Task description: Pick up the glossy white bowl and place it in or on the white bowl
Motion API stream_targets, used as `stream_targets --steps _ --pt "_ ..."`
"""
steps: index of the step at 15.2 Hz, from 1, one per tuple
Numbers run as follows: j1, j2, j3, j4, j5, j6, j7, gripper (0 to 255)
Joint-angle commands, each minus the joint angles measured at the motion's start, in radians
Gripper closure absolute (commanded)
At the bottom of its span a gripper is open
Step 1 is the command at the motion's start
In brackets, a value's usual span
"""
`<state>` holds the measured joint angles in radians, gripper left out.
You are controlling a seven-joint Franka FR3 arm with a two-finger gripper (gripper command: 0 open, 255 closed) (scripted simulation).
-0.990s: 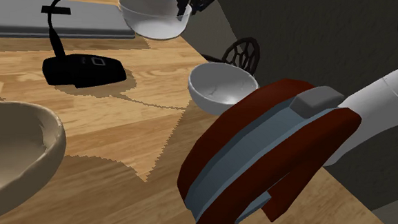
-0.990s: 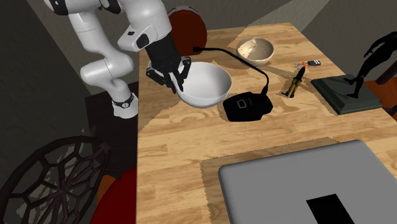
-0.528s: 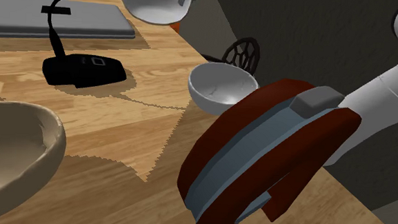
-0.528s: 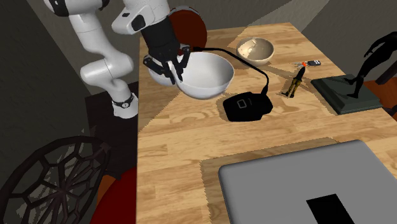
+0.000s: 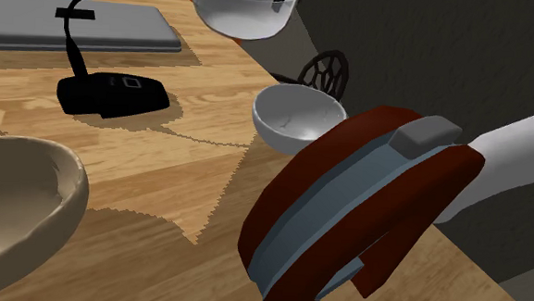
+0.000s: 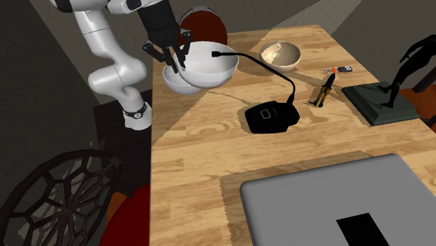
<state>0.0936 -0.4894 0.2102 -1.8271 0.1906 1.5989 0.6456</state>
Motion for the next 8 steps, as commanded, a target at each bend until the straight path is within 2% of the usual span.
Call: stream_targets --steps 1,8 --pt "0.008 -0.071 -0.004 -0.053 0.012 -0.017 0.004 255" --pt "0.041 -0.308 -0.019 -0.181 0.041 -0.123 0.027 255"
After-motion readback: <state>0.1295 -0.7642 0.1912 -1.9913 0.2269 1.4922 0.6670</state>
